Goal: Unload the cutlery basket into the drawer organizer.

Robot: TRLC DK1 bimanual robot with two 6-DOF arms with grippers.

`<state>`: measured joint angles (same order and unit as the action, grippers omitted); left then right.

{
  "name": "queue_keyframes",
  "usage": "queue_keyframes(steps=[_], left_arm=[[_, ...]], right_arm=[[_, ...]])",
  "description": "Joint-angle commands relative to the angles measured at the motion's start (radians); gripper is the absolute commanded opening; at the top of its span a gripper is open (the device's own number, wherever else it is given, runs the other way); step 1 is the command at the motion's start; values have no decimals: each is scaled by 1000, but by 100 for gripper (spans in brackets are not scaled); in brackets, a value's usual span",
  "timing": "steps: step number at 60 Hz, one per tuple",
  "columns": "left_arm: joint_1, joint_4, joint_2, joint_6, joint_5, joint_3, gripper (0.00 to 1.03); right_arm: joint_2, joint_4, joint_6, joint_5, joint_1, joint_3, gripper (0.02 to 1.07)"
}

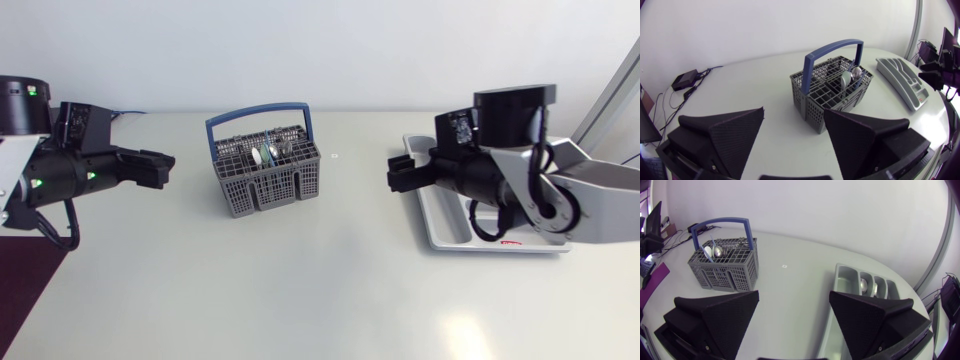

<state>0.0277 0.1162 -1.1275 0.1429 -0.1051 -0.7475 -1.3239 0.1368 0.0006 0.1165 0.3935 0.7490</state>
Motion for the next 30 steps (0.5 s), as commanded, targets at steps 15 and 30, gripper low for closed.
queue_keyframes(steps=[15,30], left_arm=[[-40,186,-230,230,-122,-230,90],[-63,227,-336,360,-312,-273,94]], right_arm=[[-265,-115,-34,-161,16,247,101],[-411,-324,-287,-189,24,466,99]])
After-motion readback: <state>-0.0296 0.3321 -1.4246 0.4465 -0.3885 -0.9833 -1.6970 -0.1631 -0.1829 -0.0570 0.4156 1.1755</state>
